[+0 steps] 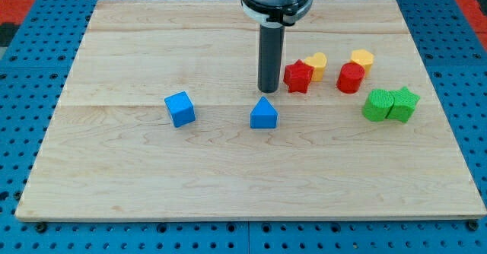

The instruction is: Slightly push the blue triangle towards the top of the board

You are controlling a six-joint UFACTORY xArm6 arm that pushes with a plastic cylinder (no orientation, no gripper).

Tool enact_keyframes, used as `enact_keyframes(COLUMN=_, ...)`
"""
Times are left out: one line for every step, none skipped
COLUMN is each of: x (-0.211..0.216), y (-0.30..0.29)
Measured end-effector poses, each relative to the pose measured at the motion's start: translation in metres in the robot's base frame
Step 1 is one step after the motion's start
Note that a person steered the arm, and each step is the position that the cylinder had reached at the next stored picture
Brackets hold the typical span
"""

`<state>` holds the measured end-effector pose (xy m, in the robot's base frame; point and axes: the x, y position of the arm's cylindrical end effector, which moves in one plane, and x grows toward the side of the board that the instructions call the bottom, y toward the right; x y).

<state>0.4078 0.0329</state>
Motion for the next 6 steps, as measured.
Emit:
enact_keyframes(x=0.003, y=0.031)
enact_keyframes(x=0.014, y=0.065)
enact_keyframes(x=0.041, y=0.084)
enact_keyframes(x=0.076, y=0.076)
enact_keyframes(x=0.097, y=0.044)
enact_keyframes(x=0.109, y=0.009)
